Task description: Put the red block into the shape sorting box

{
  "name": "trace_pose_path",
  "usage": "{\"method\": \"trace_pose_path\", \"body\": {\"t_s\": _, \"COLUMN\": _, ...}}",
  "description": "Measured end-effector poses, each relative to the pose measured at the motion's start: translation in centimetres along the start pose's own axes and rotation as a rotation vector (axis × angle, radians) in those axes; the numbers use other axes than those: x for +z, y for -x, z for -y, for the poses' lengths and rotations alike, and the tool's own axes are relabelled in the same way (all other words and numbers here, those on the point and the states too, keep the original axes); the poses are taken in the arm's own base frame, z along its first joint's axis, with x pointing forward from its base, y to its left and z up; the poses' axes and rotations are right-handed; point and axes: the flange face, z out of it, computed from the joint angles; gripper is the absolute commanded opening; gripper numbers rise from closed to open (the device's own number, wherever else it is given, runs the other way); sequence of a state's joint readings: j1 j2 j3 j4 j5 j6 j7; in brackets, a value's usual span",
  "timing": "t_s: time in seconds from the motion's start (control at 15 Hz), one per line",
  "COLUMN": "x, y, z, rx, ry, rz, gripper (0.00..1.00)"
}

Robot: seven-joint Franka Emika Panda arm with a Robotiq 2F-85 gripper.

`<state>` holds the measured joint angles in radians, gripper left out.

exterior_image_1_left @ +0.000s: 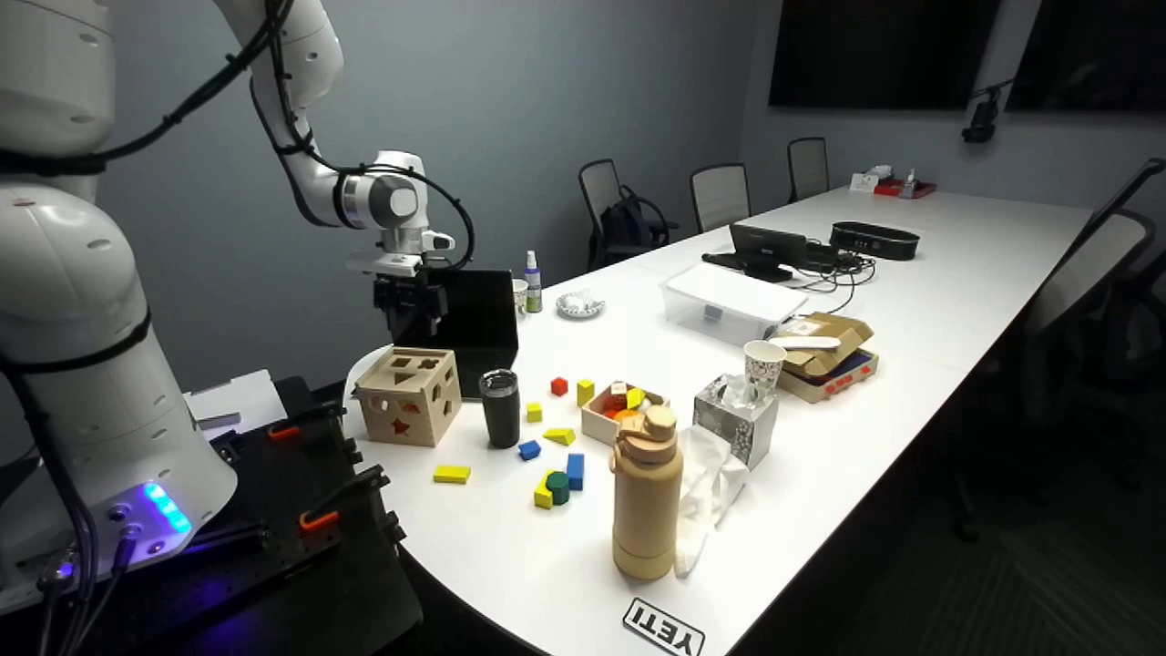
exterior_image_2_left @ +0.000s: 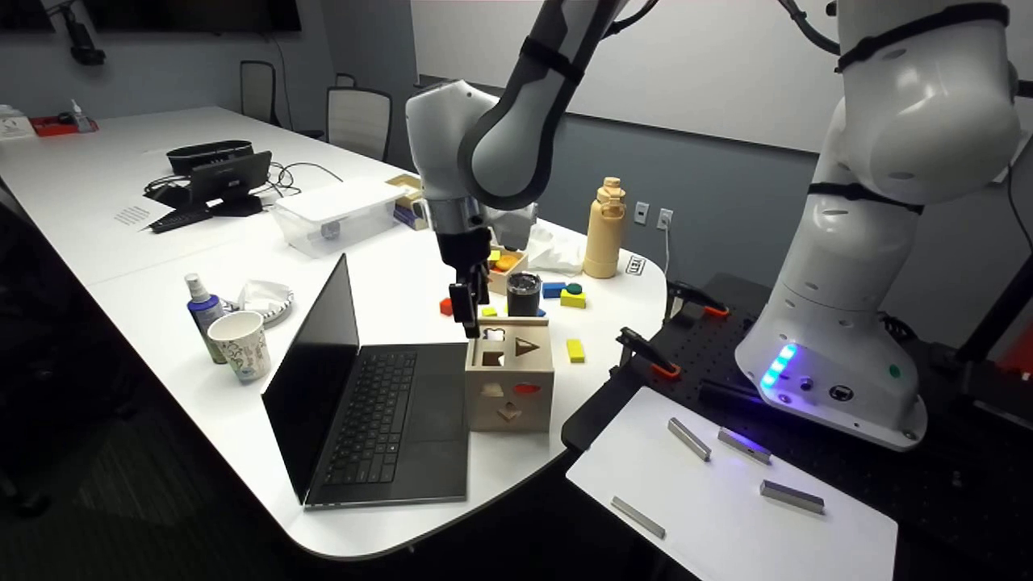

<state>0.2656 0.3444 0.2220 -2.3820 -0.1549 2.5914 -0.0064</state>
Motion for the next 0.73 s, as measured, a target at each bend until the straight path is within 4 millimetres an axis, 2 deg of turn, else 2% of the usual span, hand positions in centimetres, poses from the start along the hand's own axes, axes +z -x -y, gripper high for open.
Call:
{"method": "trace_pose_path", "body": {"t_s": 0.47, "x": -6.1, "y": 1.0, "z": -7.8, "rx": 0.333, "ry": 0.027, "rz": -0.109, "gripper": 1.0}}
{"method": "trace_pose_path", "body": {"t_s": 0.73, "x": -8.3, "y": 1.7, "z": -9.6, "rx": 0.414, "ry": 0.055, "rz": -0.133, "gripper": 1.0}}
